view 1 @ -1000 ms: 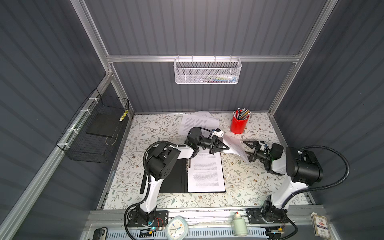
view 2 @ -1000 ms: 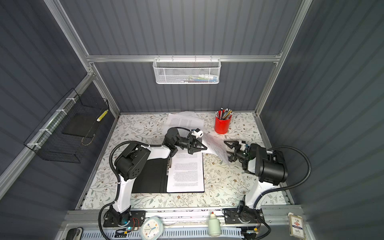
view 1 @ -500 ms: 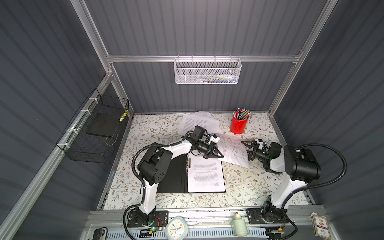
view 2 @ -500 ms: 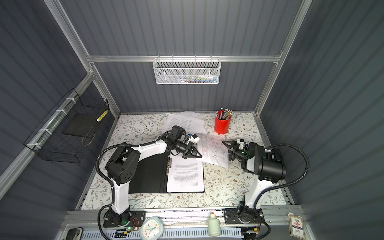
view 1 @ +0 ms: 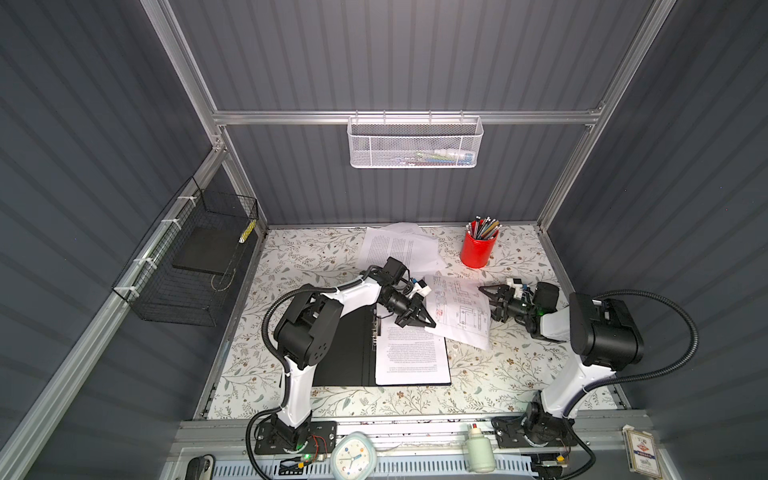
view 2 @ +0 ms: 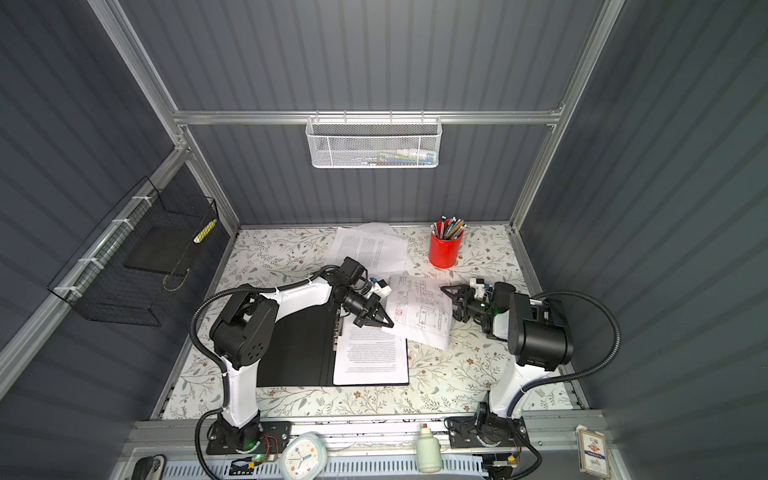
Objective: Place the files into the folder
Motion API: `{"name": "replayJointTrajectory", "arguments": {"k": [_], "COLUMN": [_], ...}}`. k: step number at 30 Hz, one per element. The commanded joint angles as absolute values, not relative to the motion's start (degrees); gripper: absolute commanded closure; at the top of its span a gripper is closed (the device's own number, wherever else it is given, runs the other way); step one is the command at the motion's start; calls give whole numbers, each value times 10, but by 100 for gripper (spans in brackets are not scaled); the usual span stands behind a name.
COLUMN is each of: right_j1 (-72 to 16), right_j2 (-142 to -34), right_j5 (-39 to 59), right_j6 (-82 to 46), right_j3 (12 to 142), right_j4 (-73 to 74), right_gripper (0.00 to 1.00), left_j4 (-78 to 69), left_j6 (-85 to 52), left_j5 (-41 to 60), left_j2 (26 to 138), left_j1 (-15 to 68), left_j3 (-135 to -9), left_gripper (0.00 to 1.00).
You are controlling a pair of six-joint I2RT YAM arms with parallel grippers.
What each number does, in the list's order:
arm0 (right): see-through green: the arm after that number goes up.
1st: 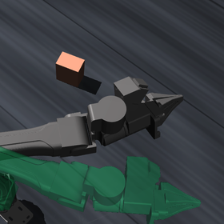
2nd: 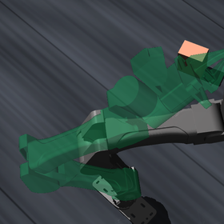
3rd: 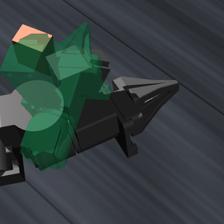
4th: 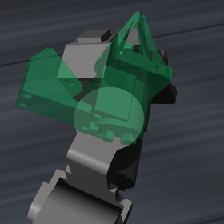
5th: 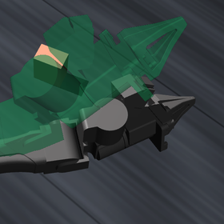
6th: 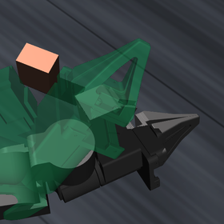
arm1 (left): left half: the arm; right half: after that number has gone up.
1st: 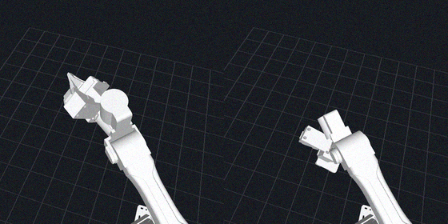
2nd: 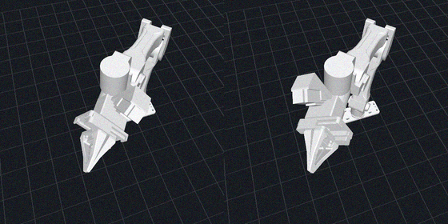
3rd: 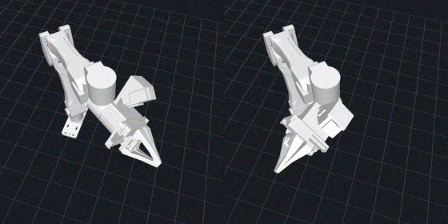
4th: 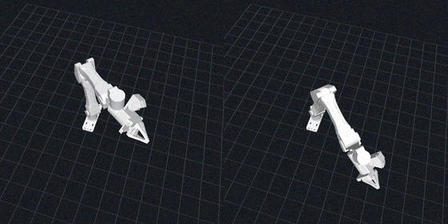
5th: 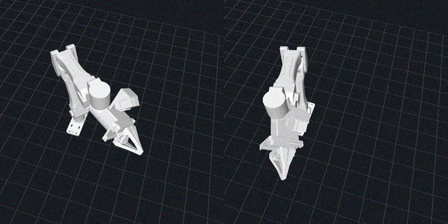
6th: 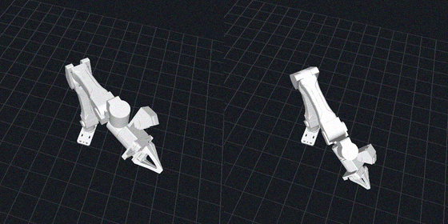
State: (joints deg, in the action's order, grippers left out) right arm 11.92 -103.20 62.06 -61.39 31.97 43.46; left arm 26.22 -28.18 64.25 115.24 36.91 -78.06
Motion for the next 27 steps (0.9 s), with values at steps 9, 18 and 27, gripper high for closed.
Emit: {"name": "replayJointTrajectory", "arguments": {"k": [9, 18, 27], "right_j1": [112, 108, 90], "right_j2": [-1027, -1018, -952], "right_j5": [611, 611, 599], "right_j6": [-566, -558, -528], "right_j3": [331, 341, 363], "right_j4": [374, 349, 255], "right_gripper": [76, 100, 100], "left_j4": [260, 226, 245], "left_j6": [-283, -304, -279], "left_j5": [629, 626, 602], "left_j2": [1150, 1148, 1117], "left_j1": [364, 361, 354], "left_j3": [-770, -759, -741], "left_gripper": [100, 100, 86]}}
